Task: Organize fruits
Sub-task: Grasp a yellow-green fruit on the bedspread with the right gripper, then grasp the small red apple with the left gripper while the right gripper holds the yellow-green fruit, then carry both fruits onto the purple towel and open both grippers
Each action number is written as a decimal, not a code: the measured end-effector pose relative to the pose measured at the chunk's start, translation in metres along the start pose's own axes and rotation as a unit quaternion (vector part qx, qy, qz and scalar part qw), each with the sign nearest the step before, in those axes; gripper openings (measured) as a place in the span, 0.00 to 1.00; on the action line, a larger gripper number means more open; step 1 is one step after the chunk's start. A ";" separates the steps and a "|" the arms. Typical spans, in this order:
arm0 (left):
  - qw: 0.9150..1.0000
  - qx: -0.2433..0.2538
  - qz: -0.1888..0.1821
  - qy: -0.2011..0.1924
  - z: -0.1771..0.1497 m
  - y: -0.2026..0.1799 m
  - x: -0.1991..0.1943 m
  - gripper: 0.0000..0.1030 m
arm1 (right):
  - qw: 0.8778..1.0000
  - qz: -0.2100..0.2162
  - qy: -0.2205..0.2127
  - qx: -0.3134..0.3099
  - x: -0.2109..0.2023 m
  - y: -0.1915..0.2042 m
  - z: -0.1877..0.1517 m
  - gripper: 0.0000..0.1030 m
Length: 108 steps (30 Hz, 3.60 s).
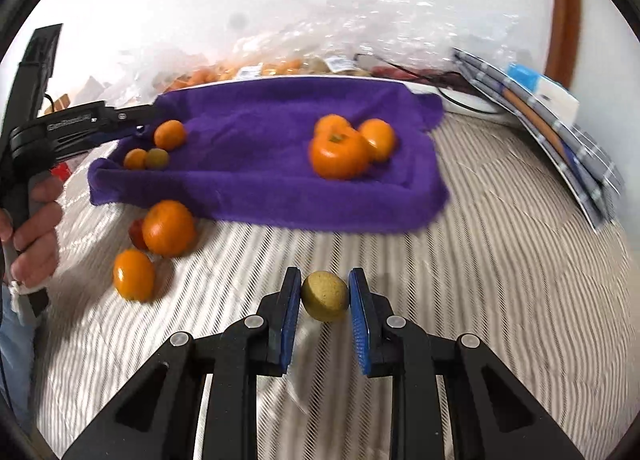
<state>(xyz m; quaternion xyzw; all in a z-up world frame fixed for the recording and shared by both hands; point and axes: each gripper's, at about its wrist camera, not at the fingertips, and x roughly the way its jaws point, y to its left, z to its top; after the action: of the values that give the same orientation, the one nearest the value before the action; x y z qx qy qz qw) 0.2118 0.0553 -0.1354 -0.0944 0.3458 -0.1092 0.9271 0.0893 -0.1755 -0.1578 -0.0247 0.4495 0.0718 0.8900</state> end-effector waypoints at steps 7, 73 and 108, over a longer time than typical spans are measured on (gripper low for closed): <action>0.997 0.033 -0.032 0.059 -0.044 -0.009 -0.025 0.41 | 1.000 0.004 -0.006 0.008 -0.006 -0.007 -0.010 0.24; 1.000 -0.013 -0.006 0.009 -0.038 -0.006 -0.051 0.23 | 0.994 0.068 -0.064 0.059 -0.045 -0.022 0.017 0.24; 0.998 -0.054 0.025 0.029 0.091 0.044 0.070 0.23 | 0.995 0.054 -0.007 0.079 0.103 -0.052 0.153 0.24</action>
<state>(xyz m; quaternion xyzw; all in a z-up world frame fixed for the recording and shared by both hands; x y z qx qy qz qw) 0.3294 0.0878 -0.1226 -0.1326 0.3801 -0.0695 0.9127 0.2791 -0.1993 -0.1503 0.0709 0.4480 0.0842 0.8872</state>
